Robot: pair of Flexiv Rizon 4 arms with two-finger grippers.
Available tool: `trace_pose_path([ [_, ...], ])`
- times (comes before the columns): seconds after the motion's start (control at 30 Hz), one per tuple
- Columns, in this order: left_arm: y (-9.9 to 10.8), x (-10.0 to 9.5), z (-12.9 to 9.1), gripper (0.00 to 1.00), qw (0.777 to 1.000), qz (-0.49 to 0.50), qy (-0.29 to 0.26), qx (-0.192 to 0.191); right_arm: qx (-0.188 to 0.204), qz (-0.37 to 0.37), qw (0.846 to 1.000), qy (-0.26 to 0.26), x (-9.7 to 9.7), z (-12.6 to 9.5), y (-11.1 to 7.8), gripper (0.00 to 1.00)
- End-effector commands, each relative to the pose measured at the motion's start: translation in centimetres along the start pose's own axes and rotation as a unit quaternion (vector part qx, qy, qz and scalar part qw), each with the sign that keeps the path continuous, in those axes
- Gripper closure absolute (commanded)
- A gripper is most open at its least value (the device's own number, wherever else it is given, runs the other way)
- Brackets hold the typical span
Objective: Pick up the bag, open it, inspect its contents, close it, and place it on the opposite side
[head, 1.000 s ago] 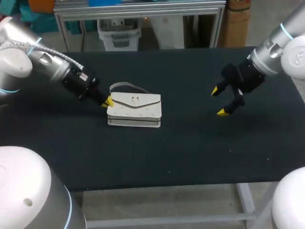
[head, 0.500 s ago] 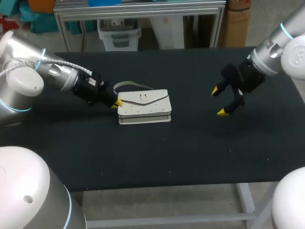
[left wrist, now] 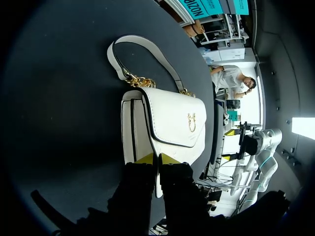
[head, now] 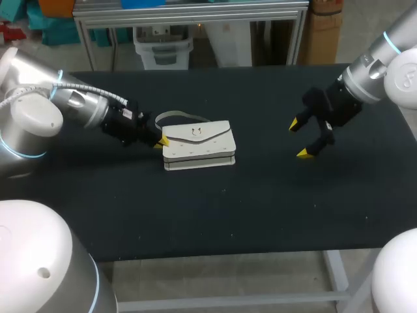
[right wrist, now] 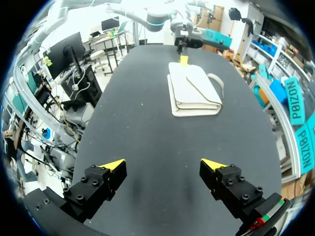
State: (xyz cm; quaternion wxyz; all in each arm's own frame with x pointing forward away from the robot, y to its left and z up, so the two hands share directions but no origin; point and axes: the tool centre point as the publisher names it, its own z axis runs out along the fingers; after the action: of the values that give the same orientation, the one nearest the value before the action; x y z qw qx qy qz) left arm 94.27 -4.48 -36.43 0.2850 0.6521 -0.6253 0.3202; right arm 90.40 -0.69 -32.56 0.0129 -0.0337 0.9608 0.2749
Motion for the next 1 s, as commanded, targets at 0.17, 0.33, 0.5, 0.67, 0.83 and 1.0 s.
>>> trace_pose_path([
  [0.17,1.8,1.0,1.8,1.0,1.0,-0.005,0.011,-0.018,-0.001,-0.001,1.0,0.001,0.0,0.0,0.0,0.0],
  [0.33,3.0,2.3,2.6,1.0,0.998,0.023,0.007,-0.052,-0.001,-0.001,1.0,0.001,0.0,0.0,0.0,0.0],
  [0.5,3.2,3.0,3.3,1.0,0.996,0.043,-0.007,-0.079,-0.001,-0.001,1.0,0.001,0.0,0.0,0.0,0.0],
  [0.67,3.2,3.2,3.9,1.0,0.997,0.038,-0.009,-0.069,-0.001,-0.001,1.0,0.001,0.0,0.0,0.0,0.0],
  [0.83,3.1,3.0,4.0,1.0,0.997,0.032,-0.001,-0.067,-0.001,-0.001,1.0,0.001,0.0,0.0,0.0,0.0],
  [1.0,3.4,2.6,2.7,0.0,0.998,0.028,0.002,-0.054,-0.001,-0.001,1.0,0.001,0.0,0.0,0.0,0.0],
])
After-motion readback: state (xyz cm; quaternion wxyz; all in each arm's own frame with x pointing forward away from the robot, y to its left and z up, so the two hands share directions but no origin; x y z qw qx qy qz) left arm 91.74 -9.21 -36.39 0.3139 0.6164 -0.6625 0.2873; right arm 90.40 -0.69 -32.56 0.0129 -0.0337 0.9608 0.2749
